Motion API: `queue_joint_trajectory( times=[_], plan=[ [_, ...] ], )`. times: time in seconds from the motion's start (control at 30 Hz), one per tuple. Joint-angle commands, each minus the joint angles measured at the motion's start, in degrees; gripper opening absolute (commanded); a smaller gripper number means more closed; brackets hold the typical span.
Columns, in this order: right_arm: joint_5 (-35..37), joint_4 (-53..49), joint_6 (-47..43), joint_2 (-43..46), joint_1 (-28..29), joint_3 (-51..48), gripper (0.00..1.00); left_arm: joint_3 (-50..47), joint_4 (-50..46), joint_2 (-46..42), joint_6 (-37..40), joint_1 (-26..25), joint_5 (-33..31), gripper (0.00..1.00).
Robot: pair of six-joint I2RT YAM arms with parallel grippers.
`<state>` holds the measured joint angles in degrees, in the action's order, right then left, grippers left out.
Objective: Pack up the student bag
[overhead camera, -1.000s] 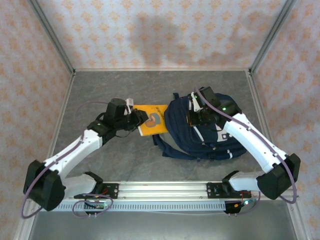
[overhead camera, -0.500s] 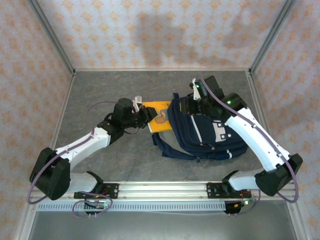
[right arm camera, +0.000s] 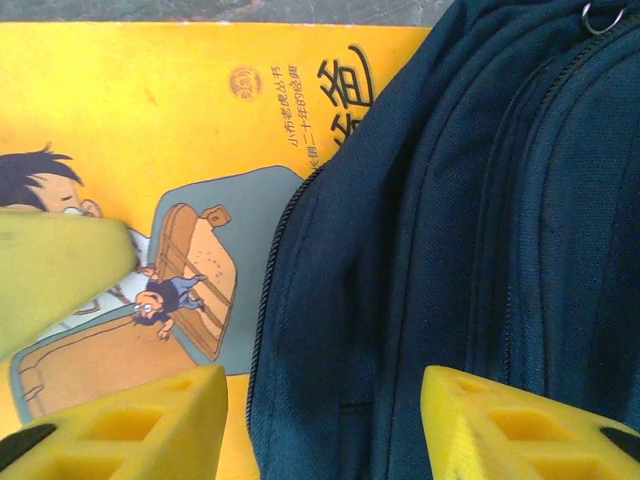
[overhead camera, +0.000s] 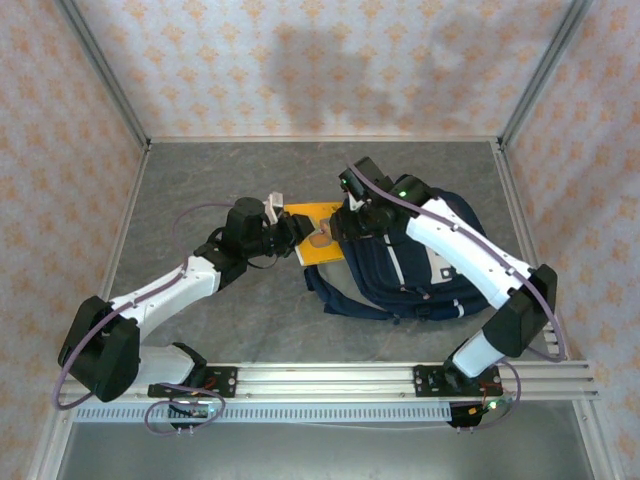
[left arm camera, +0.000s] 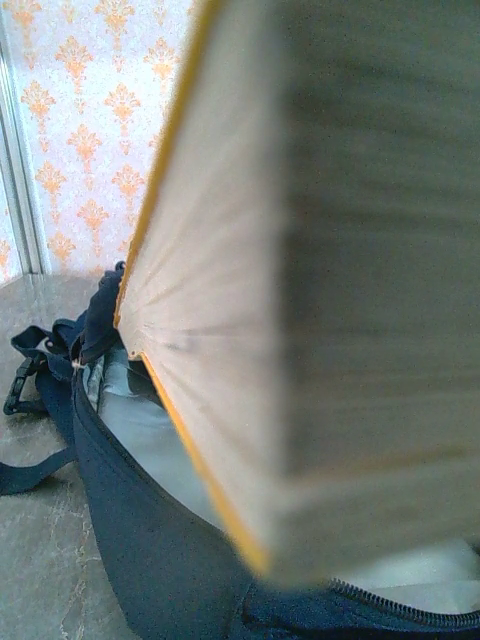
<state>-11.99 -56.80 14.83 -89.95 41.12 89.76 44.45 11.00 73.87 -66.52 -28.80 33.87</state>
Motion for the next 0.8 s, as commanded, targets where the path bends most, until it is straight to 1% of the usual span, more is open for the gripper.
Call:
queue_joint_trajectory(
  times=[0.0,0.17,0.27,0.3,0.43,0.53,0.57,0.67,0.77],
  plan=[
    [2.37,-1.76,0.97,-1.76,0.52,2.09,0.54,1.08,9.29,-2.84,-1.03,-0.58,1.11,0.00],
    [3.14,-2.72,-0.10,-4.19,1.81,2.95,0.54,1.52,9.86,-2.32,-1.15,-0.89,1.19,0.00],
    [5.88,-4.77,-0.89,-5.87,1.80,3.82,0.52,1.95,10.00,-2.00,-1.17,-0.94,1.29,0.00],
    [7.15,-5.14,-1.26,-6.07,1.82,3.96,0.48,2.02,9.98,-2.00,-1.15,-0.93,1.37,0.00],
    [10.29,-4.95,-2.58,-5.59,1.85,3.63,0.18,1.90,9.74,-2.32,-0.81,-0.91,1.32,0.00],
    [10.57,-5.58,-3.63,-5.42,1.84,4.50,0.02,1.38,9.24,-2.81,-0.46,-0.92,1.03,0.00],
    [10.69,-5.77,-3.83,-5.17,1.85,4.88,0.00,1.18,8.98,-3.05,-0.24,-0.94,0.95,0.00],
    [11.14,-6.32,-5.07,-3.79,1.85,6.73,0.00,1.29,4.74,-4.51,2.13,-0.70,0.80,0.00],
    [11.66,-8.82,-6.26,-2.28,1.30,9.92,0.00,2.77,-5.23,-6.70,7.66,0.02,0.17,0.00]
  ],
)
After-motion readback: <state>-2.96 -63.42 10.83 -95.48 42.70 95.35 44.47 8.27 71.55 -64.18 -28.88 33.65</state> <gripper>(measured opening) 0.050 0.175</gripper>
